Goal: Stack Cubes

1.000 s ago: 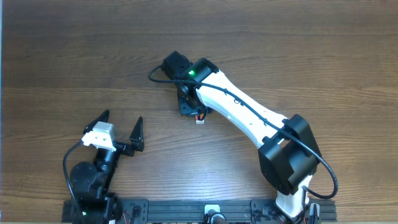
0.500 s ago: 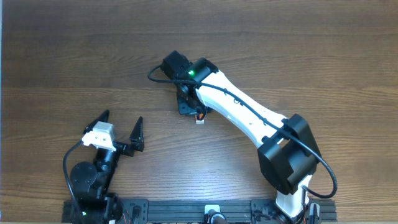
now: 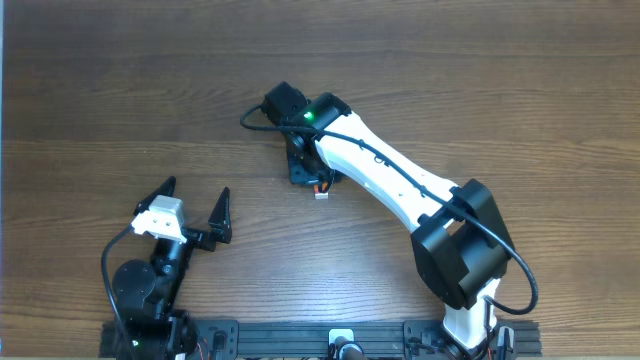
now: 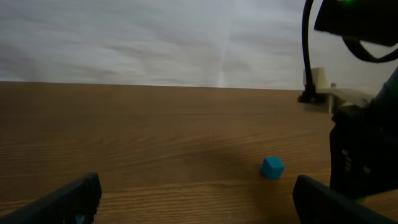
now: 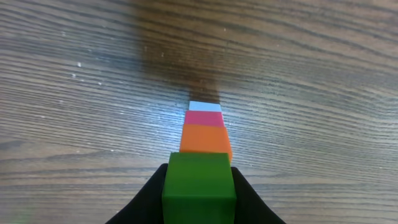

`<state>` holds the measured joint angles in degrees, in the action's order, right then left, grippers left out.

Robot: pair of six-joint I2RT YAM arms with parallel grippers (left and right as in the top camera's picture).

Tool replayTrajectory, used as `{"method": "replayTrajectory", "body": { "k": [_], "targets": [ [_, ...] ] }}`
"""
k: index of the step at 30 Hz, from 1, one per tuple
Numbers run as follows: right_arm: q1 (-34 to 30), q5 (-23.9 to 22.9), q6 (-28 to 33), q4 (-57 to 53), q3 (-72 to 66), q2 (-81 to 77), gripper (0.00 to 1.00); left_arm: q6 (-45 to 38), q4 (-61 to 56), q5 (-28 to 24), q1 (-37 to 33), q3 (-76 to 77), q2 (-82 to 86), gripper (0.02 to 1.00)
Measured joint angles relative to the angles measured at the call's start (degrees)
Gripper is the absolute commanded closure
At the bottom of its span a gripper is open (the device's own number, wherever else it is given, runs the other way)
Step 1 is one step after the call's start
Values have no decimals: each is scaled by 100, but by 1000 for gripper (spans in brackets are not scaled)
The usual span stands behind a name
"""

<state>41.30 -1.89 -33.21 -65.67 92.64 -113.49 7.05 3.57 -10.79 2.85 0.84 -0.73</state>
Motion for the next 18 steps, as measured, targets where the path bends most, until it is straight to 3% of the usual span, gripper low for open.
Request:
{"method": "replayTrajectory", "body": {
  "k": [12, 18],
  "targets": [
    [-39, 4, -7, 59, -42, -20, 987, 0, 0, -2, 0, 0, 0, 18],
    [-39, 4, -2, 61, -42, -20, 838, 0, 0, 0, 0, 0, 0, 20]
  ]
}}
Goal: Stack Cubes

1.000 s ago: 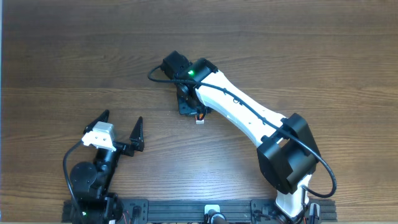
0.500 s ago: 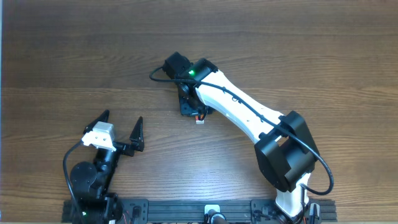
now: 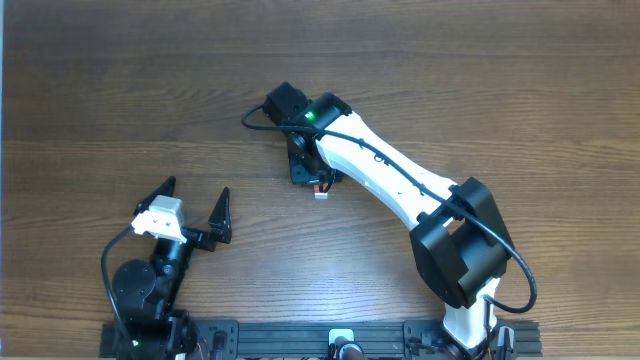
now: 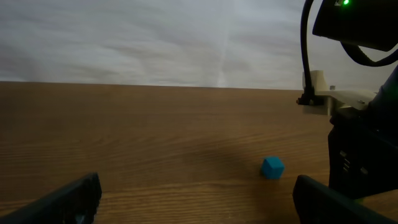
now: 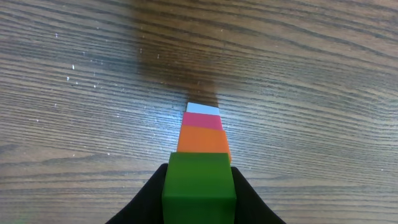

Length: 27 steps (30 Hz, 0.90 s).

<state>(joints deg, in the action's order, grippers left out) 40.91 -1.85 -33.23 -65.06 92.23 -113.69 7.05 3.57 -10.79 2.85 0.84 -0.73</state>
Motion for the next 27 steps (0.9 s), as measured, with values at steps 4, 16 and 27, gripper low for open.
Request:
{"method": "replayTrajectory", "body": {
  "k": [4, 16, 27],
  "targets": [
    [0, 0, 2, 0, 0, 0, 779, 0, 0, -2, 0, 0, 0, 18],
    [0, 33, -35, 0, -44, 0, 614, -2, 0, -2, 0, 0, 0, 18],
    [0, 44, -72, 0, -44, 0, 299, 0, 0, -2, 0, 0, 0, 18]
  ]
}}
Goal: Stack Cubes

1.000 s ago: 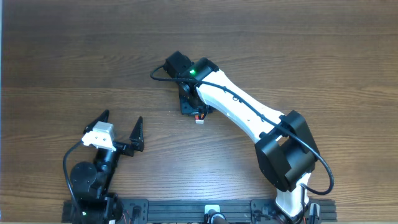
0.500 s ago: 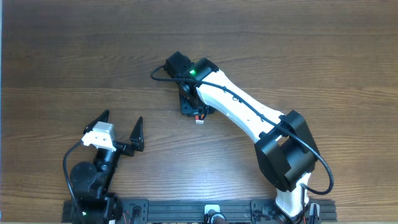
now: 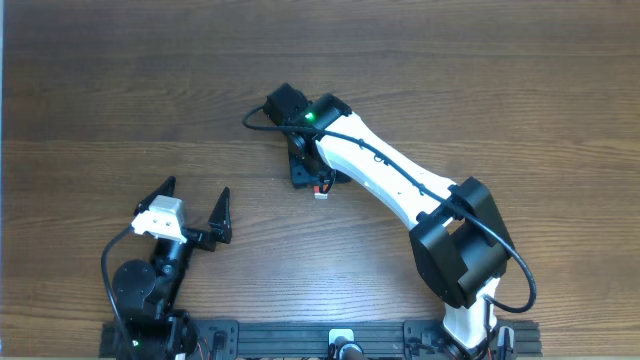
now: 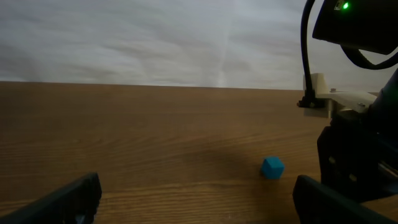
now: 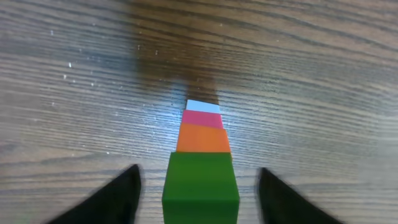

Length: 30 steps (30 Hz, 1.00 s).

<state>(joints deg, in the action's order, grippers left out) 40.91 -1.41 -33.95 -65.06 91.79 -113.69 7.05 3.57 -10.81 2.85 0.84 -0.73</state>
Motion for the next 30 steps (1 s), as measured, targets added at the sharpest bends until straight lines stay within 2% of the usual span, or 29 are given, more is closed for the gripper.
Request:
{"method": "replayTrajectory", "body": {
  "k": [3, 7, 15, 30],
  "targets": [
    [0, 0, -7, 0, 0, 0, 196, 0, 0, 0, 0, 0, 0, 18],
    [0, 4, -17, 0, 0, 0, 9, -2, 0, 2, 0, 0, 0, 18],
    [-68, 2, 74, -435, 201, -17, 9, 0, 0, 2, 0, 0, 0, 18],
    [-616, 0, 570, -1025, 2208, -385, 9, 0, 0, 0, 0, 0, 0, 18]
  ]
}}
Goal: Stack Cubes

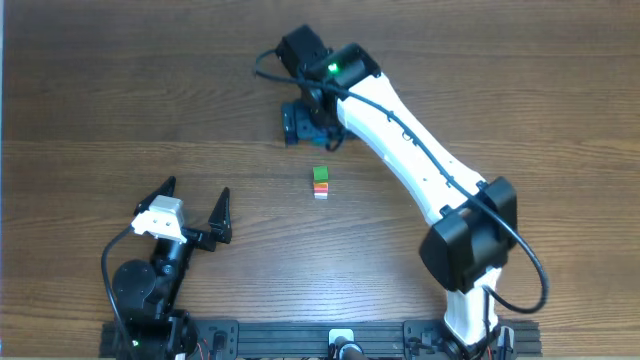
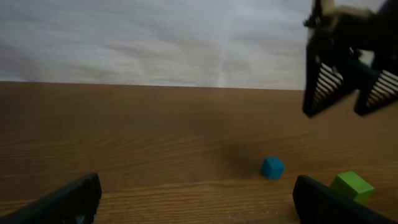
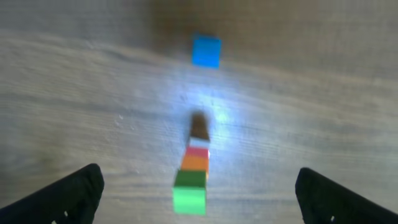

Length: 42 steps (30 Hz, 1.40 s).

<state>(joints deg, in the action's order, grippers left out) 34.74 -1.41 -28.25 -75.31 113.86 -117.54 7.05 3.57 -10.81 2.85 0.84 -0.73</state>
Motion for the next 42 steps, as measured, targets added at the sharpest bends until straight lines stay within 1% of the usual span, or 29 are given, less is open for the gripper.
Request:
{"method": "replayTrajectory", "body": {
  "k": [3, 7, 13, 27, 36, 42],
  "targets": [
    [-98, 0, 120, -345, 750, -568, 7, 0, 0, 2, 0, 0, 0, 20],
    [-216, -2, 251, -463, 1198, -1311, 9, 0, 0, 0, 0, 0, 0, 18],
    [-332, -2, 306, -487, 1204, -1967, 7, -2, 0, 0, 0, 0, 0, 18],
    [-343, 42, 278, -131, 1215, -2417, 12, 0, 0, 2, 0, 0, 0, 18],
    [-343, 63, 205, 61, 1215, -2524, 77, 0, 0, 0, 0, 0, 0, 18],
    [-343, 66, 87, 146, 1213, -2524, 189, 0, 0, 0, 0, 0, 0, 18]
  ]
}}
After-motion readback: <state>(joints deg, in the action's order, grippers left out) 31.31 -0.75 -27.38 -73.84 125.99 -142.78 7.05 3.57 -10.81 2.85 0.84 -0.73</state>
